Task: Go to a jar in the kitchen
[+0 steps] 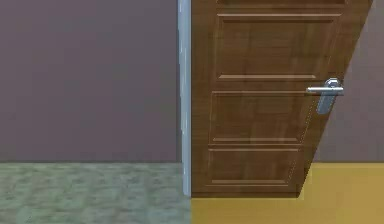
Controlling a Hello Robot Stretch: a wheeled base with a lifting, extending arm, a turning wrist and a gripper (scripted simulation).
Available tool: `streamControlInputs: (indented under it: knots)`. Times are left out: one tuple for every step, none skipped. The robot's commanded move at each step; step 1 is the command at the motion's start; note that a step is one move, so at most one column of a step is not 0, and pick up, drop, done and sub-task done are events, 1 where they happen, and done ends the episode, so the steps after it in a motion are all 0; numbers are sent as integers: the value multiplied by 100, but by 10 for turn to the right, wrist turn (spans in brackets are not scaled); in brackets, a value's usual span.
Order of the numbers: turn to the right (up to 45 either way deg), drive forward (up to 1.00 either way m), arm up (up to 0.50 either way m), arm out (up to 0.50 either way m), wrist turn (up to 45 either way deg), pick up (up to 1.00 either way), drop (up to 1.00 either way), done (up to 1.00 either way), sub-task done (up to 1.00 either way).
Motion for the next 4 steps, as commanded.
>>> streamControlInputs:
  knots:
    - [0,5,0,0,0,0,0,0,0]
    - [-450,0,0,0,0,0,0,0,0]
    - [-330,0,0,0,0,0,0,0,0]
    - [0,100,0,0,0,0,0,0,0]
